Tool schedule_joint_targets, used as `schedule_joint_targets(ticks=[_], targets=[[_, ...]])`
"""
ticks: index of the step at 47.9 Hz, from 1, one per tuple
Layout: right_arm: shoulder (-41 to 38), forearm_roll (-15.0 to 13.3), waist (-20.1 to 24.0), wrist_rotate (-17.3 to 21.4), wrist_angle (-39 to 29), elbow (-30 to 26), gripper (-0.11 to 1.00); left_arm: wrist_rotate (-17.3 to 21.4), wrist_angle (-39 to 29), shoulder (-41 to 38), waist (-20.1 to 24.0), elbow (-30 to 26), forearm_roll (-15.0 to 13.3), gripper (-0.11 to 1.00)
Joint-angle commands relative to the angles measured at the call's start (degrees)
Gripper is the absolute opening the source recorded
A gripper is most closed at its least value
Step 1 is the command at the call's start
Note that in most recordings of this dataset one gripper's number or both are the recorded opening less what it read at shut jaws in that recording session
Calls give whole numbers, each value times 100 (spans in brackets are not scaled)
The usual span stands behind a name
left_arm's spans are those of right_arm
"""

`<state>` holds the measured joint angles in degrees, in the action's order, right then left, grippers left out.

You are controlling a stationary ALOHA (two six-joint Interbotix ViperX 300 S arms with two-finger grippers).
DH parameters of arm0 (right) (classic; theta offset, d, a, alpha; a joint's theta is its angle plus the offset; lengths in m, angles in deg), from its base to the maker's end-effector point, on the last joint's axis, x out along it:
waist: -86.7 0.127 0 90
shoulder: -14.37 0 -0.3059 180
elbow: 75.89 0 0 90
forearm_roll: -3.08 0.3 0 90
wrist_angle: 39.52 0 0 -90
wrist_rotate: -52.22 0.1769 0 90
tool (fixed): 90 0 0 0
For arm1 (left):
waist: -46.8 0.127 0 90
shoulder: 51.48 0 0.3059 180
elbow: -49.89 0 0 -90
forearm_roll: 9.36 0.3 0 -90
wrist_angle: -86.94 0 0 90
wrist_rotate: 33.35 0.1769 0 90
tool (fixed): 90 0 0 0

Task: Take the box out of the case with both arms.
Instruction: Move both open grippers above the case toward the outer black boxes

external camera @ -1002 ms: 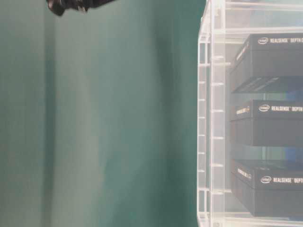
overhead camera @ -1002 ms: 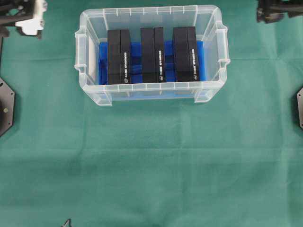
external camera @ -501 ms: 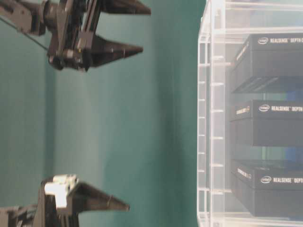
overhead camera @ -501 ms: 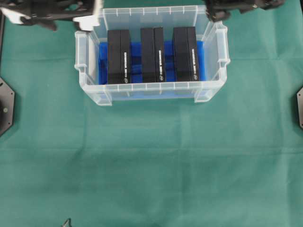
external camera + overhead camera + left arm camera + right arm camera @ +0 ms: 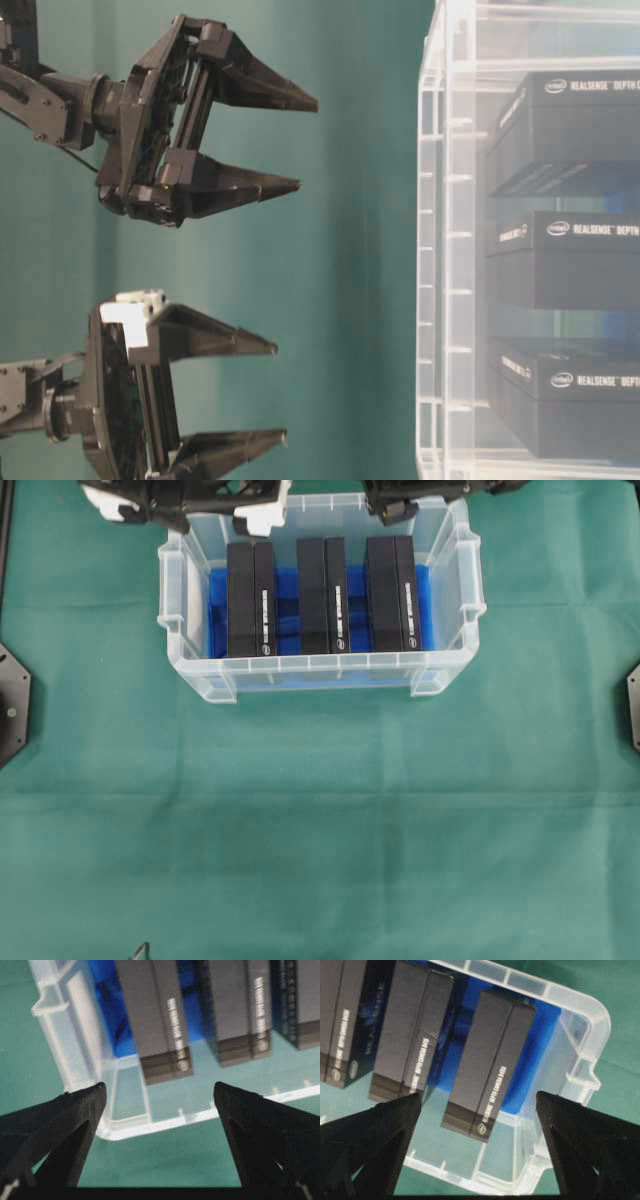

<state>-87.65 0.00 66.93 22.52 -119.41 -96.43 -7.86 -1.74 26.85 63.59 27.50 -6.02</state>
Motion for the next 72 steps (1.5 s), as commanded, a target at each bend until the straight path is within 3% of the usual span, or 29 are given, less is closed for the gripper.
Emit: schedule_joint_targets(ticks=[1,72], targets=[[44,-9,44,9,26,-185,96,26,9,9,-9,-237,26,92],[-62,9,88,35,26,-246,96,-18,9,-53,-9,-246,97,92]])
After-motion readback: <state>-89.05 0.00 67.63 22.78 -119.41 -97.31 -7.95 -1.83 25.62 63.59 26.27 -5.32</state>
